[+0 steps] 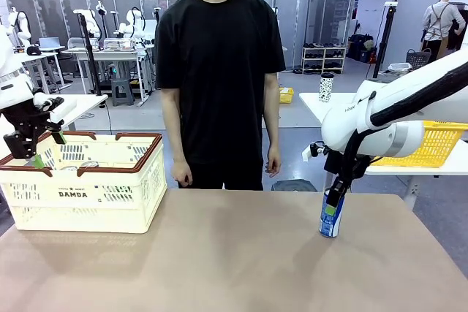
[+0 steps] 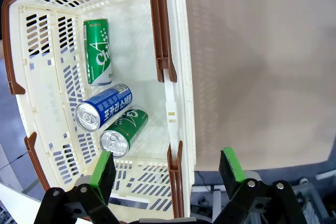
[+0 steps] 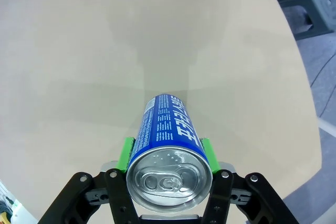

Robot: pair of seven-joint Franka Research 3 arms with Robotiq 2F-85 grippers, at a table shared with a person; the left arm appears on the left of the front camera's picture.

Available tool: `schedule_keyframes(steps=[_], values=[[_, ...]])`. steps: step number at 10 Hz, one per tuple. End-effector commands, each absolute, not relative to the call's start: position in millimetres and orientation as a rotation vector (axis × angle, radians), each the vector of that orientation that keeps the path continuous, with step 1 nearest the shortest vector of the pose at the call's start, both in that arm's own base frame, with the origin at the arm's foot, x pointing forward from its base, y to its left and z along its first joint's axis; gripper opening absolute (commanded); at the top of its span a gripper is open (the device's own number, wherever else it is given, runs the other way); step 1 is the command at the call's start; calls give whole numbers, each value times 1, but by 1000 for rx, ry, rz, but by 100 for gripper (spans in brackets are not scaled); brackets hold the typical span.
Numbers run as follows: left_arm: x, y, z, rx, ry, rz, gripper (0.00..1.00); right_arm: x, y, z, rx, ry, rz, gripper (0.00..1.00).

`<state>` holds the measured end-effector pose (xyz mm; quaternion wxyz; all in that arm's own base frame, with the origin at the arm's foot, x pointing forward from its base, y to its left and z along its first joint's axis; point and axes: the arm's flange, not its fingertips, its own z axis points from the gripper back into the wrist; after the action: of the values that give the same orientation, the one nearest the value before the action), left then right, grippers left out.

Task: Place the drinks into the Shopping basket.
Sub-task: Pick up one drink and place it into the Shopping basket.

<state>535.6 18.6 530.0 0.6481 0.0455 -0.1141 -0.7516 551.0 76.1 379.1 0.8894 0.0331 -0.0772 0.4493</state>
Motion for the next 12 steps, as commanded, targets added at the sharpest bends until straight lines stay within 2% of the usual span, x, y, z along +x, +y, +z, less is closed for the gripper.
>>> schedule_keyframes(steps=[1,5,7,8,12], values=[[536,18,531,110,-258,-1693,100,528,82,414,12,-189,905,3],[536,18,531,110,-258,-1693,100,472,94,470,-22,-290,898,3],[536,18,531,110,-258,-1693,100,458,96,481,-58,-307,892,3],[536,18,531,110,-258,-1693,100,475,94,476,-12,-290,919,3],[536,18,531,110,-258,-1693,100,475,94,476,-12,-290,919,3]])
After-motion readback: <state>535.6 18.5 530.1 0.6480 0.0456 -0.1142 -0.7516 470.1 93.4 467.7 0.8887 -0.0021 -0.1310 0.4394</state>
